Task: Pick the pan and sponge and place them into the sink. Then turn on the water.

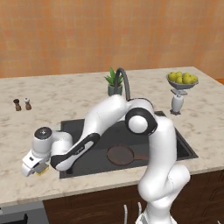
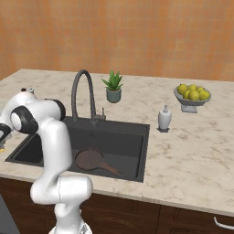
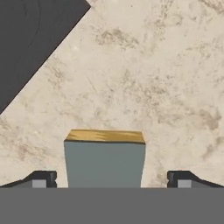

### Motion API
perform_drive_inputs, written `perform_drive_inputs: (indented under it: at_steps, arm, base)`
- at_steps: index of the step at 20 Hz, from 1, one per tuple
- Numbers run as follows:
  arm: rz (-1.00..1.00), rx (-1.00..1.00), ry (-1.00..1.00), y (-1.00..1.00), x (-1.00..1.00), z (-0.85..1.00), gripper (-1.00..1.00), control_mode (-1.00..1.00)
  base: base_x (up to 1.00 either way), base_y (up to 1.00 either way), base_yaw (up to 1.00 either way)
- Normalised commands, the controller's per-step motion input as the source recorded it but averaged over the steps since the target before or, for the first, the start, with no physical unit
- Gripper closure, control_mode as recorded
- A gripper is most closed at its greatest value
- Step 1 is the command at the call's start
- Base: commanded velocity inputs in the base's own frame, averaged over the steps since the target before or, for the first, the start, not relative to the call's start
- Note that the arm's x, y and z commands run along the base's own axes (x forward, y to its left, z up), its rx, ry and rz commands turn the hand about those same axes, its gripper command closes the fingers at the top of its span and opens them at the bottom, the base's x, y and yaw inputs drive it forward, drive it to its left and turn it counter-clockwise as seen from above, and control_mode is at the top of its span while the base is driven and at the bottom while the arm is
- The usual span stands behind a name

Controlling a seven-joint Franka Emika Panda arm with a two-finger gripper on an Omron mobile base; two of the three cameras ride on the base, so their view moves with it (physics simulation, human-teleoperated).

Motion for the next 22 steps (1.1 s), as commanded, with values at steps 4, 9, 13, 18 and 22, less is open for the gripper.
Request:
perform_drive_inputs:
  at_steps: [4,9,13,18,22]
  arm:
    - [0.0,-0.08,0.01,0.18,0.31,-0.37,-1.0,-1.0]
    - [0.0,-0.06,0.01,0.04,0.31,-0.42,-1.0,-1.0]
    - [0.0,-0.05,0.15,0.0,0.23,-0.65,-1.0,-1.0]
    - [0.0,-0.08,0.22,0.0,0.13,-0.83,1.0,-1.0]
    - [0.0,0.0,0.01,-0.02,-0.05,-0.23,1.0,-1.0]
  base:
    - [0.0,0.0,0.0]
    - [0.0,0.0,0.0]
    - [0.0,0.0,0.0]
    - [0.0,0.0,0.0]
    - [0.0,0.0,0.0]
